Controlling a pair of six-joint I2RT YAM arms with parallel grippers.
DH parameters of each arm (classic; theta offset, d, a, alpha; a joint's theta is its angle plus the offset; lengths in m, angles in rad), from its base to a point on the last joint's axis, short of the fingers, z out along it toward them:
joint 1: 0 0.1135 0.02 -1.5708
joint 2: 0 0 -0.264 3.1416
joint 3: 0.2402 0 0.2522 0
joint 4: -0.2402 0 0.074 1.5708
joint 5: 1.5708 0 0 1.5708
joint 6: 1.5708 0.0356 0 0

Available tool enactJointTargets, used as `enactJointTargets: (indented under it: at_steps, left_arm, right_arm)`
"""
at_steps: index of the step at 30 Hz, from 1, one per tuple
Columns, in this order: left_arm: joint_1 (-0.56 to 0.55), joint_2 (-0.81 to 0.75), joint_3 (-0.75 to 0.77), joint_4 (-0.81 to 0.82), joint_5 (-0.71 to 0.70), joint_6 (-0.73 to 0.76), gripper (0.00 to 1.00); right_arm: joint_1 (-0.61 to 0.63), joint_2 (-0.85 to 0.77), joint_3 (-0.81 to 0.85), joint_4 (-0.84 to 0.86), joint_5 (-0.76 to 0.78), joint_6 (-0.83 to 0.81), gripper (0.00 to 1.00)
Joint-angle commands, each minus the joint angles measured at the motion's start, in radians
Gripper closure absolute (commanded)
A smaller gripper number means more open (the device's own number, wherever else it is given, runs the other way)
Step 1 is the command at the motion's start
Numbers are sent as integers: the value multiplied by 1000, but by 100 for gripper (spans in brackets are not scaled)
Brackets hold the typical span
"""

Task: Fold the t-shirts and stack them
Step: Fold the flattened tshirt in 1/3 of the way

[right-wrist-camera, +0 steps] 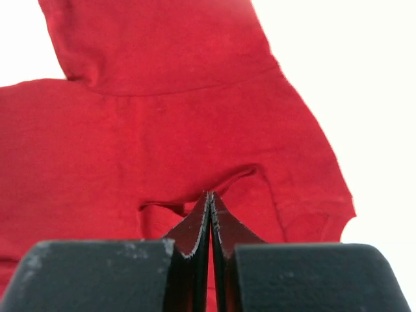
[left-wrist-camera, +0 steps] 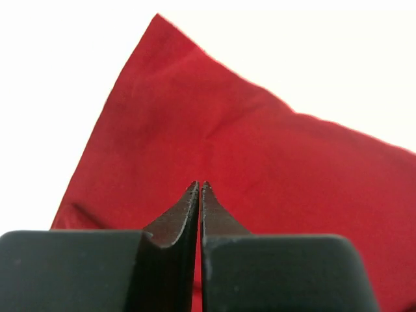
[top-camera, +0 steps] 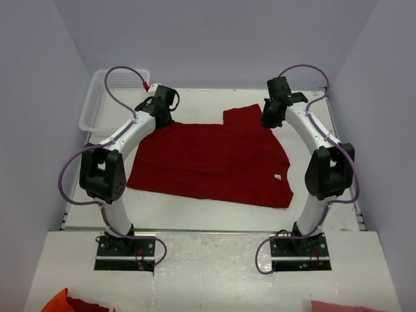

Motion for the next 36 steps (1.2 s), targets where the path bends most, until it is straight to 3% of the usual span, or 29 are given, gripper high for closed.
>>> enactJointTargets:
  at_steps: [1, 6, 10, 16, 22, 26, 36]
  left_arm:
    - [11, 9, -10, 4, 93, 64, 100]
    - [14, -2, -117, 174, 251, 101, 100]
    - [14, 60, -86, 171, 336, 81, 100]
    - [14, 87, -83, 201, 359, 66, 100]
    - [14, 64, -86, 208, 380, 48, 100]
    - [14, 50, -79, 182, 364, 54, 100]
    - [14, 24, -45, 40, 135, 48, 100]
  right_arm:
    - [3, -27, -46, 37, -122, 9, 100]
    - [24, -10, -135, 94, -264, 38, 100]
    - [87, -31, -250, 114, -170, 49, 100]
    - [119, -107, -386, 176, -150, 69, 100]
    - [124, -61, -439, 204, -147, 116, 100]
    - [139, -13, -440, 195, -132, 167, 100]
    - [188, -5, -534, 198, -92, 313, 100]
